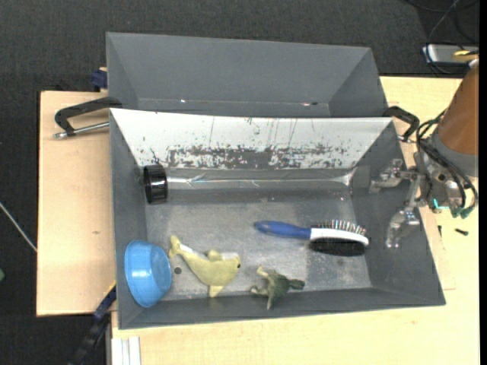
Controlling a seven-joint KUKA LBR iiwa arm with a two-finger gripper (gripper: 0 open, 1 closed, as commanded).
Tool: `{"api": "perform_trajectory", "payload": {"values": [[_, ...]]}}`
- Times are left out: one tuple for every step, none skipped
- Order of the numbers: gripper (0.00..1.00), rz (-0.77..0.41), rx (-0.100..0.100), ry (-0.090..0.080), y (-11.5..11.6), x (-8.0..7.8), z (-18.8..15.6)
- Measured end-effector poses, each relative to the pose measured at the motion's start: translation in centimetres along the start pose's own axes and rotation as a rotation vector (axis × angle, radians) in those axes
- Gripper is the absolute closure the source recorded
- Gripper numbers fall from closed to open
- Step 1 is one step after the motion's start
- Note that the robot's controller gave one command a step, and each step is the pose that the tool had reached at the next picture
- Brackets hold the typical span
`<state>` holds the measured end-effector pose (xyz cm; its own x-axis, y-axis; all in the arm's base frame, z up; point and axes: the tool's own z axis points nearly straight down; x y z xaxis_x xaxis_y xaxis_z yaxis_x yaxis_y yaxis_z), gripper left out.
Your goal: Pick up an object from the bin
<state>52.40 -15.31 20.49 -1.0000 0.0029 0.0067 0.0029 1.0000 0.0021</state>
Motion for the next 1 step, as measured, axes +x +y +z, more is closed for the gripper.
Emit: {"api": "perform_trajectory", "payload": {"values": [[0.00,-0.147,-0.002,-0.002,5.55,0.84,12.71]]}}
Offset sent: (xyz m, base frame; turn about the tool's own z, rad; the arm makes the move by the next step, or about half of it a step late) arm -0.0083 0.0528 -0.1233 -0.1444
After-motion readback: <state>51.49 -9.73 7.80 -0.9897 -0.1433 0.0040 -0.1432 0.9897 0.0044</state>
